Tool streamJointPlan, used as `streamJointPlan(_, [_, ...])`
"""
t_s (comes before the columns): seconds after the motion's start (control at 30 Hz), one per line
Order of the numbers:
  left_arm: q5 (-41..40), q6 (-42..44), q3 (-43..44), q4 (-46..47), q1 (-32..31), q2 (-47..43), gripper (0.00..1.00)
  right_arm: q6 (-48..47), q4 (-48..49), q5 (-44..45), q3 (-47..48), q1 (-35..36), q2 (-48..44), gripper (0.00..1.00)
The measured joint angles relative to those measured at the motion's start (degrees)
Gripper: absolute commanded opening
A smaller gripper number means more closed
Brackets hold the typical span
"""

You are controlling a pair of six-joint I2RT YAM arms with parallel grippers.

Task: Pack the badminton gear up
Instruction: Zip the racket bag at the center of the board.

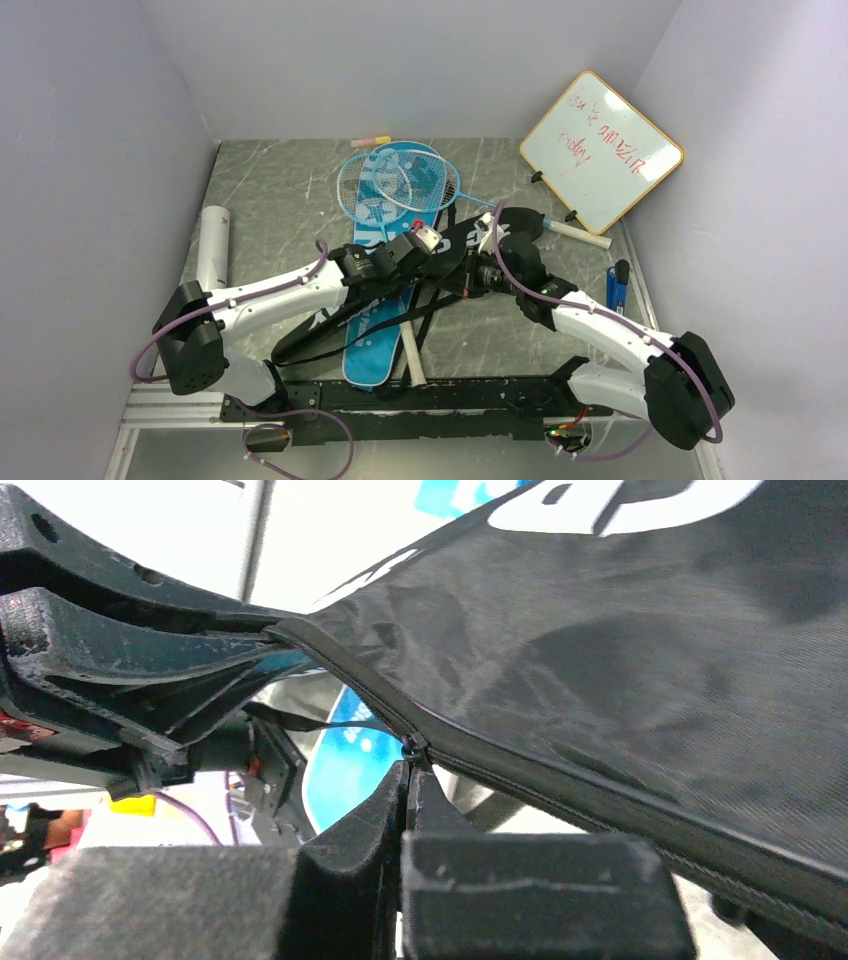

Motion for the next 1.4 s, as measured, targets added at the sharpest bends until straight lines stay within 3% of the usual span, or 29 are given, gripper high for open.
streamJointPlan(0.27, [2.12, -0.02, 0.5, 0.96, 0.0, 0.24, 0.05, 5.25, 9.44, 0.22, -1.03, 5.31, 4.61, 0.0])
streamJointPlan(0.3, [2.54, -0.02, 0.5, 0.94, 0.0, 0.24, 0.05, 5.53, 10.08, 0.31, -1.03, 5.77, 5.22, 0.04])
streamJointPlan(0.43, [3.52, -0.04, 0.5, 1.09, 0.0, 0.24, 0.05, 6.1, 11.28, 0.59, -1.01, 6.88, 6.12, 0.42])
streamJointPlan(0.57, [4.02, -0.11, 0.5, 3.65, 0.0, 0.26, 0.05, 5.22, 6.54, 3.63, -0.76, 7.82, 1.53, 0.69])
streamJointPlan(0.63, [4.02, -0.13, 0.5, 4.37, 0.02, 0.26, 0.05, 5.11, 2.4, 7.91, -0.31, 7.45, -3.15, 0.77])
streamJointPlan(0.77, [3.89, -0.09, 0.5, 4.94, 0.13, 0.26, 0.05, 7.37, -5.03, 17.99, 1.36, 4.74, -10.27, 0.81])
streamJointPlan(0.9, [3.82, 0.02, 0.48, 5.01, 0.22, 0.26, 0.05, 12.98, -10.38, 25.33, 2.4, 0.26, -11.15, 0.79])
streamJointPlan(1.07, [4.09, 0.17, -0.02, 5.79, 0.22, 0.13, 0.05, 20.98, -15.91, 28.13, 3.85, -5.6, -5.35, 0.68])
streamJointPlan(1.17, [4.42, 0.87, -0.7, 6.51, 0.22, -0.22, 0.05, 23.82, -17.86, 28.55, 6.4, -7.15, -0.5, 0.5])
streamJointPlan(1.37, [4.72, 2.23, -2.05, 8.11, 0.22, -0.94, 0.05, 26.21, -17.2, 28.96, 8.17, -7.26, 0.87, 0.02])
streamJointPlan(1.4, [4.66, 2.4, -2.14, 8.46, 0.22, -0.94, 0.05, 26.05, -16.9, 28.94, 8.24, -7.26, 0.87, 0.0])
